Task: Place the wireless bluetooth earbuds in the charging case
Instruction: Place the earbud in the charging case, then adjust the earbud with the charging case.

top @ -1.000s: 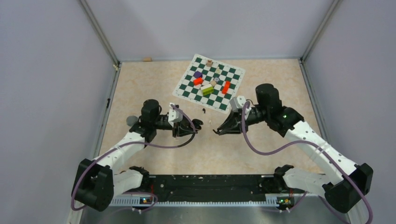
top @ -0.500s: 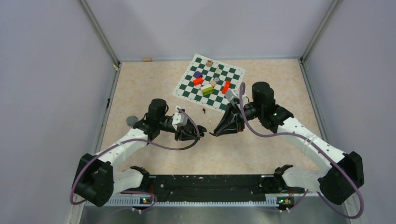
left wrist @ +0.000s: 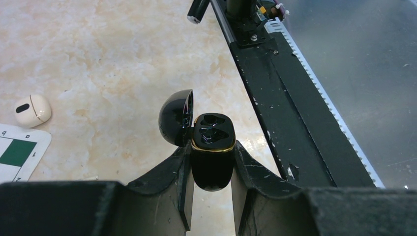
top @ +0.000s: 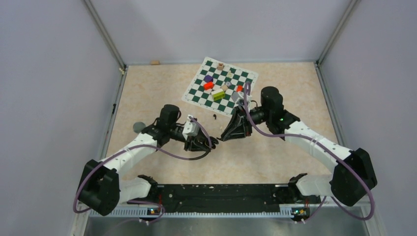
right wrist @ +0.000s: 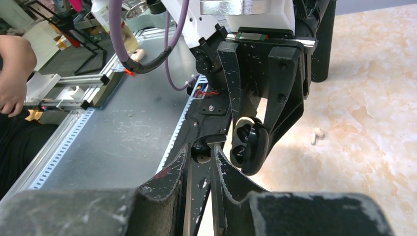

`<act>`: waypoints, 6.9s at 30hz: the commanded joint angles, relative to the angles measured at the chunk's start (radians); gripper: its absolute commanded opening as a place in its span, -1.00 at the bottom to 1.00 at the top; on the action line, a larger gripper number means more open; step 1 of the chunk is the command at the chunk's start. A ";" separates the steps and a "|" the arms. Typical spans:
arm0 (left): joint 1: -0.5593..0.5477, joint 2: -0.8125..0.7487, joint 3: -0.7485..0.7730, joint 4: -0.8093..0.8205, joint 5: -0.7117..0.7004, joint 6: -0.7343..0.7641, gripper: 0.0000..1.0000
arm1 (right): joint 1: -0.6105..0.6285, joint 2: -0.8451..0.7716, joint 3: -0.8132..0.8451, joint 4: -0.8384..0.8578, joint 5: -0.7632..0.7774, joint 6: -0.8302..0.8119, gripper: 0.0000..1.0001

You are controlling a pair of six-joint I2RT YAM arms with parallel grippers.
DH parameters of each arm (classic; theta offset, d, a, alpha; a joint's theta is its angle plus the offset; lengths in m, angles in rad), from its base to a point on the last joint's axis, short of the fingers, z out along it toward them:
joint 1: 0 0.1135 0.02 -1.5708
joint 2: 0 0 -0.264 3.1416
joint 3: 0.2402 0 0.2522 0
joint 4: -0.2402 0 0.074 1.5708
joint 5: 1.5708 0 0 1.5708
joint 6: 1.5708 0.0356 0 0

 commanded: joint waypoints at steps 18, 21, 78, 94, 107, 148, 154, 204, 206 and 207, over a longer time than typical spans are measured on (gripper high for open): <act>-0.015 0.027 0.062 -0.096 0.097 0.108 -1.00 | 0.072 0.094 0.034 0.040 -0.003 -0.015 -0.89; -0.015 0.027 0.066 -0.097 0.103 0.109 -1.00 | 0.077 0.104 0.045 0.036 0.004 -0.016 -0.89; -0.005 0.099 -0.277 1.367 -0.105 -0.897 -1.00 | 0.092 0.159 0.346 -0.508 0.164 -0.314 -0.92; -0.006 0.102 -0.270 1.354 -0.093 -0.895 -1.00 | 0.120 0.179 0.329 -0.509 0.197 -0.340 -0.92; -0.018 0.097 -0.270 1.350 -0.065 -0.888 -1.00 | 0.122 0.198 0.354 -0.506 0.248 -0.335 -0.85; -0.023 0.096 -0.253 1.319 -0.048 -0.890 -1.00 | 0.139 0.140 0.444 -0.570 0.348 -0.383 -0.31; -0.022 0.094 -0.252 1.304 -0.047 -0.879 -1.00 | 0.138 0.102 0.518 -0.637 0.300 -0.411 -0.24; -0.001 0.061 -0.226 1.252 -0.019 -0.858 -1.00 | 0.155 -0.021 0.264 -0.479 0.490 -0.532 0.15; 0.000 0.062 -0.225 1.247 -0.018 -0.856 -1.00 | 0.154 -0.031 0.272 -0.510 0.455 -0.580 0.09; -0.001 0.063 -0.223 1.244 -0.017 -0.854 -1.00 | 0.156 -0.036 0.278 -0.531 0.431 -0.623 0.04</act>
